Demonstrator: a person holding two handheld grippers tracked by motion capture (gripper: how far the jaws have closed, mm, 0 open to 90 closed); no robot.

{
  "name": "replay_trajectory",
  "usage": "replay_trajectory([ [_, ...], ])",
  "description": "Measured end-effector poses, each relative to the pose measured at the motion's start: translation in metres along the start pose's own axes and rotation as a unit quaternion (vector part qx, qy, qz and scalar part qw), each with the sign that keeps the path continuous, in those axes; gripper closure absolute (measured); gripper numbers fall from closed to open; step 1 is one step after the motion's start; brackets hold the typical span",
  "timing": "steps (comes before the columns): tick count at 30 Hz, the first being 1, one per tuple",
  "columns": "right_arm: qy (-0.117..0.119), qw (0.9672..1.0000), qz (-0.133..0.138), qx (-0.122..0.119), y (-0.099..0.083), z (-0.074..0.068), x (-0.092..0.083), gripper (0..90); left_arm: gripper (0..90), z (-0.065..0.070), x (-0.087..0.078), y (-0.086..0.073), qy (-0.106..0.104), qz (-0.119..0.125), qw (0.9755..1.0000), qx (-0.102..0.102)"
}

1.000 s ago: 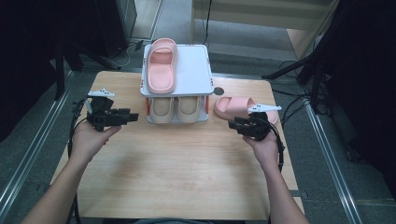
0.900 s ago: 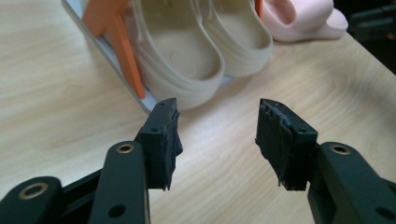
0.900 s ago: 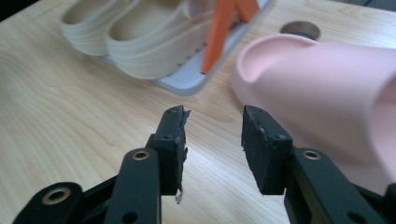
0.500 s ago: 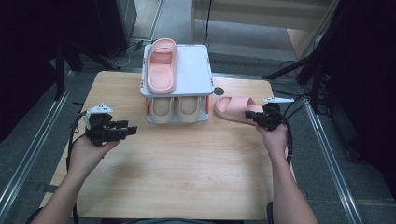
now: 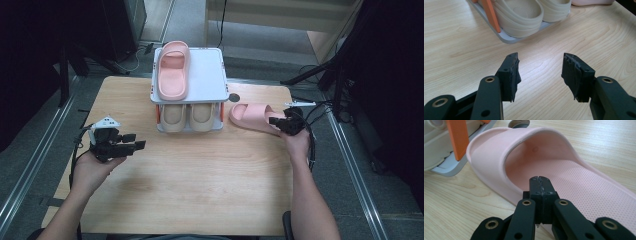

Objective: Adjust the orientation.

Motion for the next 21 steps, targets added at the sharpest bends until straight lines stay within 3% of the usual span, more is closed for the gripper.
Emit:
replay_trajectory([
  [5,-0.002,0.9999,-0.01,-0.006,-0.001,0.001,0.007,90.0,47.3,-0.001,0.0,-0.001,0.001,-0.001,1.0,0.002],
  [10,0.006,0.9998,-0.015,-0.008,-0.003,-0.003,0.003,90.0,46.9,-0.001,0.0,-0.001,-0.001,-0.001,1.0,0.004],
  [21,0.025,0.9986,-0.03,-0.035,-0.009,-0.034,-0.004,90.0,46.5,0.0,0.006,0.004,-0.009,-0.001,0.9999,0.013],
])
Point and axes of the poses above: each handheld gripper's, and its own axes: x roughly forward along the jaws, y roughly out of its top, z roughly to its right, the point moved 10 cm from there along x, roughly forward along the jaws, and after that the axes turned 9 degrees about -y, right-handed, at the moved point
